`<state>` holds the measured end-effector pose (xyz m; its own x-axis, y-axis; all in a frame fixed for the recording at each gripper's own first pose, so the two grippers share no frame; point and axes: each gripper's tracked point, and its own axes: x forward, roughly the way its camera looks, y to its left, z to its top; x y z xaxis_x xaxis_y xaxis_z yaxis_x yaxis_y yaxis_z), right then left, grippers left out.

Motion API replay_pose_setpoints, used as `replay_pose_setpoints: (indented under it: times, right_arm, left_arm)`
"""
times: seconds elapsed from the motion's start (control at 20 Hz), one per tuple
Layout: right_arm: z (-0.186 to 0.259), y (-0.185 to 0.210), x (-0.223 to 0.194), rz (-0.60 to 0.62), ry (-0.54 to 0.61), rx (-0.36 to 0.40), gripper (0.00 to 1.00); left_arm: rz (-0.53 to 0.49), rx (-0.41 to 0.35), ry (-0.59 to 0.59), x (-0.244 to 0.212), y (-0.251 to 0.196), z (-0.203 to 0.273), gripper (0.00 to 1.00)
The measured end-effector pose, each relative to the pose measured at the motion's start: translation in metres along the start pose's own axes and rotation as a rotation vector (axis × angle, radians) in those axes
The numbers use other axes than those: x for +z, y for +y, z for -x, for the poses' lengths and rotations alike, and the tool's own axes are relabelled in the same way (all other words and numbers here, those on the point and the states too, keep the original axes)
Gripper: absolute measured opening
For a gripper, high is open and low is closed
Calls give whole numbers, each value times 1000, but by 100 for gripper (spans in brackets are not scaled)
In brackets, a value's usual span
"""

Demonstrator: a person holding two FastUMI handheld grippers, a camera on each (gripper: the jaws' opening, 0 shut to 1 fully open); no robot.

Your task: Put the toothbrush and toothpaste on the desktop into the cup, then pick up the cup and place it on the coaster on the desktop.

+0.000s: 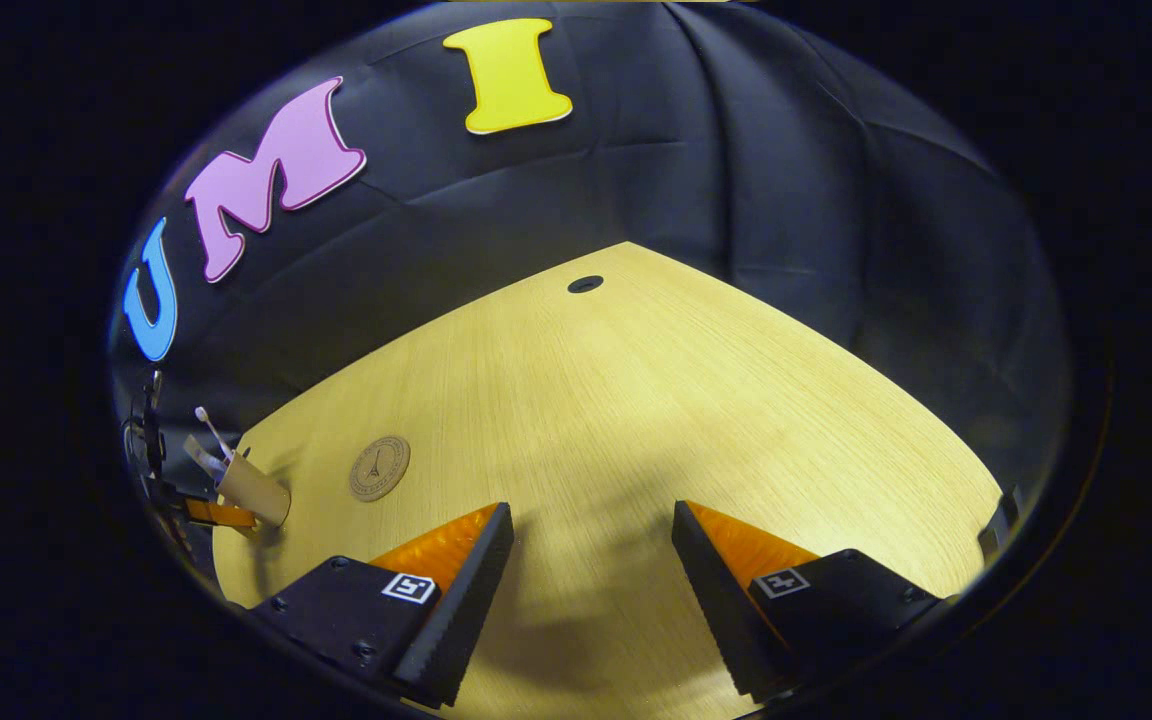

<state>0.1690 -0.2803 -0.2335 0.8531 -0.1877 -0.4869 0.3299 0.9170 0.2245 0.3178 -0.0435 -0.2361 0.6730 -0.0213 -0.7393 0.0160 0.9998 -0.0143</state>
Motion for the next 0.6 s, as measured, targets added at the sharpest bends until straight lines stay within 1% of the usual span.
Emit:
replay_pose_setpoints:
  times: [0.3,0.6]
  right_arm:
    - [6,10,-9,11,17,19,98]
    - [9,12,-9,11,22,28,98]
  left_arm:
    - [14,-1,-26,0,-1,8,24]
    - [-14,-31,-72,10,-4,18,25]
